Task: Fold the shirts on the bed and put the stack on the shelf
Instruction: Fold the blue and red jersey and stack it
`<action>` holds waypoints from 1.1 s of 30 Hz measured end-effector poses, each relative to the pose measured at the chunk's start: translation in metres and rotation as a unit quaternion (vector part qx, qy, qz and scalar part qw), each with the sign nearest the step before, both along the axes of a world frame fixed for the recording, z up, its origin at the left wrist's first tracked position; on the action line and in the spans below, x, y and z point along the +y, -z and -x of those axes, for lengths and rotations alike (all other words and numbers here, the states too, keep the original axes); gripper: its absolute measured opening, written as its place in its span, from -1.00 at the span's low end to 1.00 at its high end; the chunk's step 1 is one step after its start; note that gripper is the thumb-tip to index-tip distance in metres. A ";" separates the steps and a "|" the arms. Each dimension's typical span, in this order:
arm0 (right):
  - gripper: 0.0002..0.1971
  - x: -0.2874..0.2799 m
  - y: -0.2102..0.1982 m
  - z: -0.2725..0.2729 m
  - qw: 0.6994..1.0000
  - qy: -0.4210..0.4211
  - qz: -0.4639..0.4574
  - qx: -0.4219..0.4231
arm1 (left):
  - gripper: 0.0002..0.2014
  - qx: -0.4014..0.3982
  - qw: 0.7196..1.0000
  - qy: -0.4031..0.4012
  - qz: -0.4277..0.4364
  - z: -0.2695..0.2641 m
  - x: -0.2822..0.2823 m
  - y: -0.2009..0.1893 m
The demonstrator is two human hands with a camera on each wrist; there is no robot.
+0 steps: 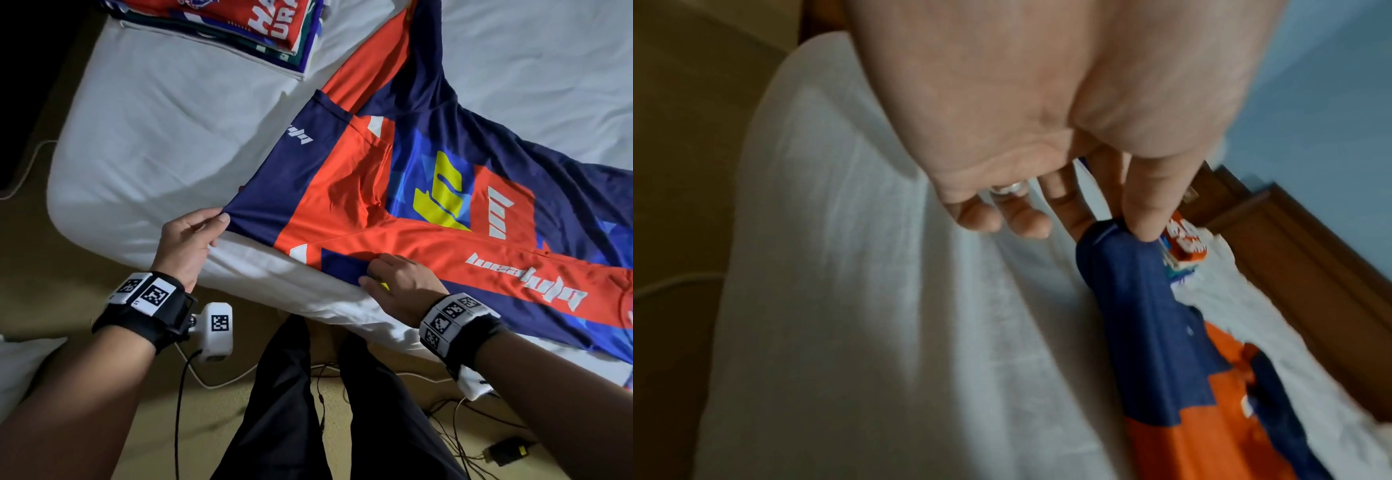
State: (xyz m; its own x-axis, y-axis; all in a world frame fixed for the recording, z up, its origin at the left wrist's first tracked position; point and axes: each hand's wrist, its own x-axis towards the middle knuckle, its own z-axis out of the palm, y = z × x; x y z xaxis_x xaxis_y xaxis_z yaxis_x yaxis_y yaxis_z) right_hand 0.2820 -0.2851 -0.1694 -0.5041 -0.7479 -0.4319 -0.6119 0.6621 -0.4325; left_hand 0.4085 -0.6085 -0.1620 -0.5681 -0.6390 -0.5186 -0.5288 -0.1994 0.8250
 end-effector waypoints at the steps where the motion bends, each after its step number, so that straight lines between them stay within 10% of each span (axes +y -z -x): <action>1: -0.53 0.001 -0.001 0.001 1.000 0.003 -0.006 -0.016 | -0.86 -0.010 0.999 0.028 0.023 0.000 0.001 0.000; 4: -0.63 -0.001 -0.004 0.008 0.999 0.005 -0.017 -0.045 | -0.91 -0.084 0.979 0.136 0.128 0.001 -0.002 0.003; 10: -0.76 0.002 0.001 0.031 0.992 0.108 0.055 0.015 | -0.92 -0.336 0.826 0.311 0.328 0.008 -0.005 -0.002; 14: -0.70 0.023 0.006 0.055 0.978 0.143 0.012 0.148 | -0.75 -0.243 0.800 0.282 0.469 0.024 0.021 -0.009; 20: -0.80 0.063 0.013 0.086 0.968 0.185 -0.079 0.150 | -0.77 -0.007 0.741 0.447 0.501 0.081 0.102 -0.008; 33: -0.56 0.323 -0.004 0.094 0.826 0.525 -0.121 0.163 | -0.64 -0.125 0.672 0.569 0.457 0.161 0.190 0.018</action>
